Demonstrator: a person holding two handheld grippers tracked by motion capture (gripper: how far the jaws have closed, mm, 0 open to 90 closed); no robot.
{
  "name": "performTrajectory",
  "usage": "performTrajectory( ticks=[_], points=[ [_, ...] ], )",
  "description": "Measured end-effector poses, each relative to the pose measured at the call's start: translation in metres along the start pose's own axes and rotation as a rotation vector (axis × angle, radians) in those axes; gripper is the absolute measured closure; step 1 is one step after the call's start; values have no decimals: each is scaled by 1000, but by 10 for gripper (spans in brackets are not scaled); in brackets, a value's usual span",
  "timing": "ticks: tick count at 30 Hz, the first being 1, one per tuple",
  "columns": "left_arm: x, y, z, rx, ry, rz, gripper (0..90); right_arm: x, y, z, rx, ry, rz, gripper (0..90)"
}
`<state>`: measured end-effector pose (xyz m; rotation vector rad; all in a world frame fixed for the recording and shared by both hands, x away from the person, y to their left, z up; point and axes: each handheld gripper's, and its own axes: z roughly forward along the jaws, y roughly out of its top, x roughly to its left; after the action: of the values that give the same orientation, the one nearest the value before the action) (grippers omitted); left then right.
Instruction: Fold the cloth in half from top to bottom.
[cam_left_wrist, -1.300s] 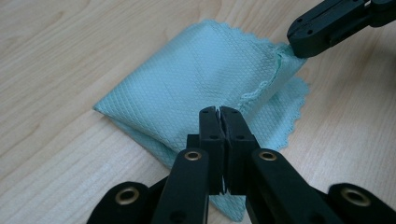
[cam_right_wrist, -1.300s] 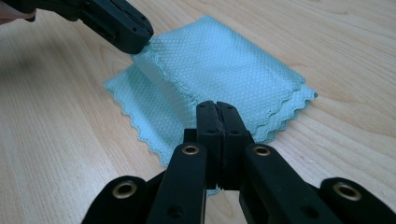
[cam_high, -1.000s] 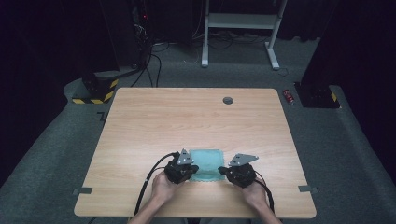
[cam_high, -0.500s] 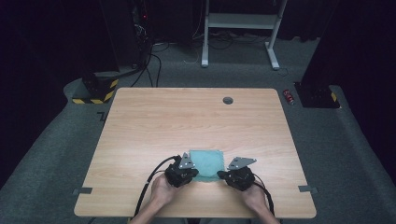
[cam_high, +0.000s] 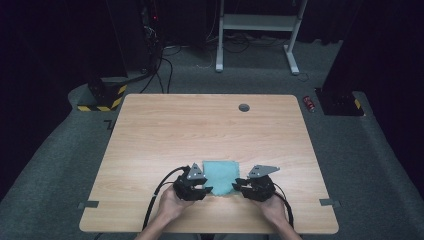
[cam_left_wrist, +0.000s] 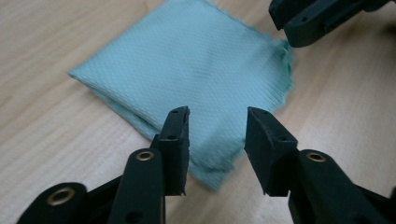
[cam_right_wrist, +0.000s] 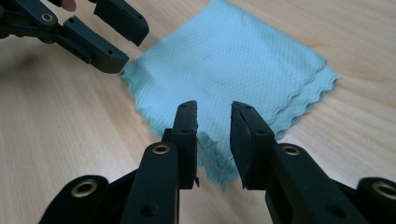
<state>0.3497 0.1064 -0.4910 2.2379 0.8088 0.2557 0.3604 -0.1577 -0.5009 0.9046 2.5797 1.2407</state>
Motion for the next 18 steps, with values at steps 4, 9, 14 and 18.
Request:
performTrajectory(
  ticks=[4, 9, 14, 18],
  points=[
    [6, 7, 6, 0, 18, -15, 570, -4, 6, 2, -35, -10, 25, 699],
    [17, 12, 22, 19, 59, -11, 573, -7, 9, 14, -23, -35, 36, 707],
    [36, 7, 31, 44, 103, -43, 587, -11, 8, 27, 22, -61, 37, 718],
    [47, 6, 28, 24, 124, -69, 586, -12, 5, 27, 43, -79, 29, 714]
  ],
)
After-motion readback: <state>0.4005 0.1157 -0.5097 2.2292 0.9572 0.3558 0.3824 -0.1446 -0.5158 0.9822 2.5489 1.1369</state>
